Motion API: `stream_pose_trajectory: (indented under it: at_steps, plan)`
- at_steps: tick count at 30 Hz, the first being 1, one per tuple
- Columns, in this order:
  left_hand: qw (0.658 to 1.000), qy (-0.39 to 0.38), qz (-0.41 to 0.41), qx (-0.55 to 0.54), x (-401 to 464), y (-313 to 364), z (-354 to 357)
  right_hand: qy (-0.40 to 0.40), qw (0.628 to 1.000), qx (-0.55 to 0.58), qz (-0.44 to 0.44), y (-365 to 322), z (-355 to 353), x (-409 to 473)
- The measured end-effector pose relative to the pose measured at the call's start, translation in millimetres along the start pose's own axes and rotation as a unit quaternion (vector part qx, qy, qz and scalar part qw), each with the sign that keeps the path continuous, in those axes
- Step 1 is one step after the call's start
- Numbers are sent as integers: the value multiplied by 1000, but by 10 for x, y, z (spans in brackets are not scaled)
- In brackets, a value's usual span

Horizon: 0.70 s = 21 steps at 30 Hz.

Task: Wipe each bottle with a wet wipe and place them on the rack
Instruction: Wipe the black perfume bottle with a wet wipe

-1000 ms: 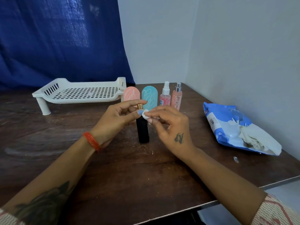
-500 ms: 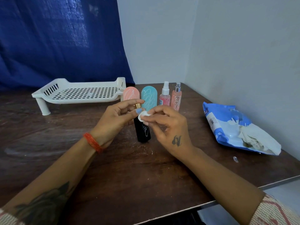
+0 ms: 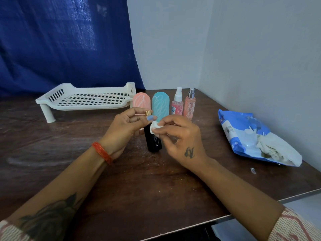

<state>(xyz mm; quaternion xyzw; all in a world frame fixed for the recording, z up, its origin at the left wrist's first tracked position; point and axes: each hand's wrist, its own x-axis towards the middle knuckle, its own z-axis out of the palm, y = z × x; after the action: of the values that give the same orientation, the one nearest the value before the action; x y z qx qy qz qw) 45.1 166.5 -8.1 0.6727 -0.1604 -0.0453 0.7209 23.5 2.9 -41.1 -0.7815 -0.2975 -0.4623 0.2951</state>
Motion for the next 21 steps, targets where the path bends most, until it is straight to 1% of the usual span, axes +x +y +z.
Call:
stream_pose_trajectory:
  at_steps: [5,8,14,19,21]
  plan:
    - [1000,9,9,19,-8,24,15,15,999,-19,32,17,-6,2]
    - [999,7,10,33,-13,28,14,23,1000,-14,14,0,9,15]
    - [999,8,5,34,-16,35,12,-10,1000,3,-19,-36,-13,10]
    - [999,11,2,34,-15,44,14,5,999,-18,35,8,-23,10]
    - [999,10,7,38,-15,48,17,10,999,-23,33,7,-22,17]
